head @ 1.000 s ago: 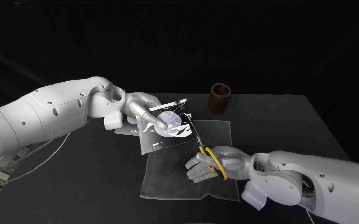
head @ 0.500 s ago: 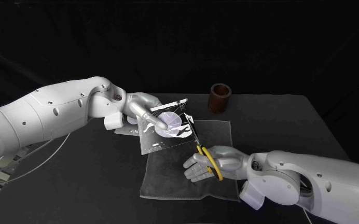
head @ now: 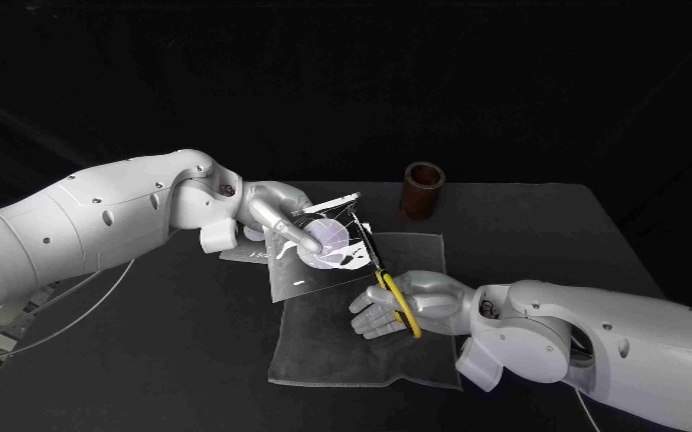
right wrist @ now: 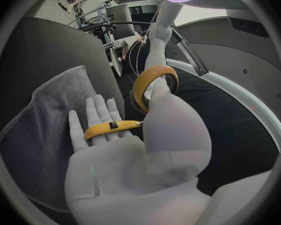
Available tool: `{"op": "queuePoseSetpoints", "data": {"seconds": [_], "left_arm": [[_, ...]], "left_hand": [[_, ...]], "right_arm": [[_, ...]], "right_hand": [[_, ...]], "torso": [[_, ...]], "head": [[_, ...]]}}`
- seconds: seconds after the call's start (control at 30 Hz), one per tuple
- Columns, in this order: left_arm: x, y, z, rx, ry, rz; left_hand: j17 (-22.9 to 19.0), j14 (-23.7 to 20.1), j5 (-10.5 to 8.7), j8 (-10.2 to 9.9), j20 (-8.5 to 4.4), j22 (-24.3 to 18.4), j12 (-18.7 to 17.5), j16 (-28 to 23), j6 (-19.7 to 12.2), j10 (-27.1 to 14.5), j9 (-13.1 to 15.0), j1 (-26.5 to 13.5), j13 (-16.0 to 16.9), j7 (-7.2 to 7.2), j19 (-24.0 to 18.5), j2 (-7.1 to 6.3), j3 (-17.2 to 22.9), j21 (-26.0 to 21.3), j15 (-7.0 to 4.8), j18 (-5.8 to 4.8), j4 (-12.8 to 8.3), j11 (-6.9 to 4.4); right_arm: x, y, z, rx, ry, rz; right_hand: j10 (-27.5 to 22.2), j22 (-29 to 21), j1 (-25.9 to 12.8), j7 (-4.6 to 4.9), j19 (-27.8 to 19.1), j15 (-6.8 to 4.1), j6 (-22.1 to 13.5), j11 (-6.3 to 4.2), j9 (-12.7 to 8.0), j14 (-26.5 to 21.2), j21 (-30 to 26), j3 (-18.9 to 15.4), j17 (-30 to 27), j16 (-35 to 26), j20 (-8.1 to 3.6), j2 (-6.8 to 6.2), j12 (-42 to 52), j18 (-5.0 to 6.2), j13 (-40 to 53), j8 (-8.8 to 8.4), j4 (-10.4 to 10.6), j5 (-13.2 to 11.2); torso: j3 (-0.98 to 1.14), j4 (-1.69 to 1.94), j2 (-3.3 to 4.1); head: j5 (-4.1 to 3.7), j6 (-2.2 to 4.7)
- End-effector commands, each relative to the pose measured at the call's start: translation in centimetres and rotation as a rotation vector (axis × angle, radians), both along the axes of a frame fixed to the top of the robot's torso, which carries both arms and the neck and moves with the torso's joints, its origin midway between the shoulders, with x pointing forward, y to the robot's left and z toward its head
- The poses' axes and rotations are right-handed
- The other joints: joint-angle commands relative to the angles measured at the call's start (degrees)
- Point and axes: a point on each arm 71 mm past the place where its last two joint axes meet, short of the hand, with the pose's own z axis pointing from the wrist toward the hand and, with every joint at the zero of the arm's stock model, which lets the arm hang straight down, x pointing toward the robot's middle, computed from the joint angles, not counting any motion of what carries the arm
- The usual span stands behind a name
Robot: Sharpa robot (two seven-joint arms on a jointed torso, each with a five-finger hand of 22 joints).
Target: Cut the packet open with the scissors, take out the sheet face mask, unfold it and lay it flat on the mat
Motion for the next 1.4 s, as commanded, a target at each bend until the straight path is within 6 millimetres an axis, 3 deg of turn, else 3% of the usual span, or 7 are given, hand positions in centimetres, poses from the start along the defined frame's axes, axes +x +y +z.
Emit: {"op": "queuePoseSetpoints", "data": {"seconds": [0.03, 0.87, 1.4], "left_arm": [[-0.2, -0.2, 0.1, -0.004, 0.007, -0.031], [-0.3, -0.7, 0.0, 0.003, 0.012, -0.051], [-0.3, -0.8, 0.0, 0.011, 0.018, -0.063]], "left_hand": [[0.01, 0.11, 0.4, 0.38, -0.14, 0.05, 0.03, -0.34, 0.31, 0.34, 0.05, 0.08, 0.08, 0.04, -0.36, 0.69, -0.03, 0.28, -0.44, 0.74, -0.2, -0.04], [0.11, 0.14, 0.4, 0.33, -0.13, 0.04, -0.01, -0.36, 0.36, 0.4, 0.15, -0.13, 0.08, 0.05, -0.44, 0.74, 0.09, 0.31, -0.44, 0.75, -0.44, -0.03], [0.15, 0.16, 0.41, 0.3, -0.13, 0.04, -0.04, -0.37, 0.38, 0.42, 0.2, -0.2, 0.08, 0.05, -0.47, 0.77, 0.18, 0.32, -0.45, 0.76, -0.57, -0.04]], "right_arm": [[0.3, 0.0, 0.3, 0.024, -0.016, 0.007], [1.2, 0.9, 0.6, 0.028, -0.022, 0.031], [2.3, 0.8, 1.6, 0.026, -0.062, 0.017]], "right_hand": [[0.74, 0.07, -0.14, 7.6, -0.21, 4.17, -0.58, 0.19, 0.09, -4.38, 0.21, 0.41, 0.07, 0.28, -0.06, 0.64, 0.26, 1.11, 0.07, 0.32, -0.05, -0.13], [1.01, 0.05, -0.04, 7.59, -0.57, 4.14, -0.7, 0.14, 0.25, -3.77, 0.2, 0.78, 0.22, 0.51, -0.06, 1.63, 0.53, 1.13, 0.08, 1.34, -0.1, -0.16], [1.27, 0.08, 0.2, 7.58, -0.55, 4.1, -0.82, 0.1, 0.33, -3.35, 0.26, 1.05, 0.34, 0.74, -0.06, 2.59, 0.78, 1.16, 0.08, 2.2, -0.17, -0.18]], "torso": [[-0.01, 0.05, 0.02], [-0.01, -0.02, 0.01], [0.02, -0.07, 0.0]], "head": [[0.0, -0.02], [0.14, -0.36], [-0.14, -0.02]]}}
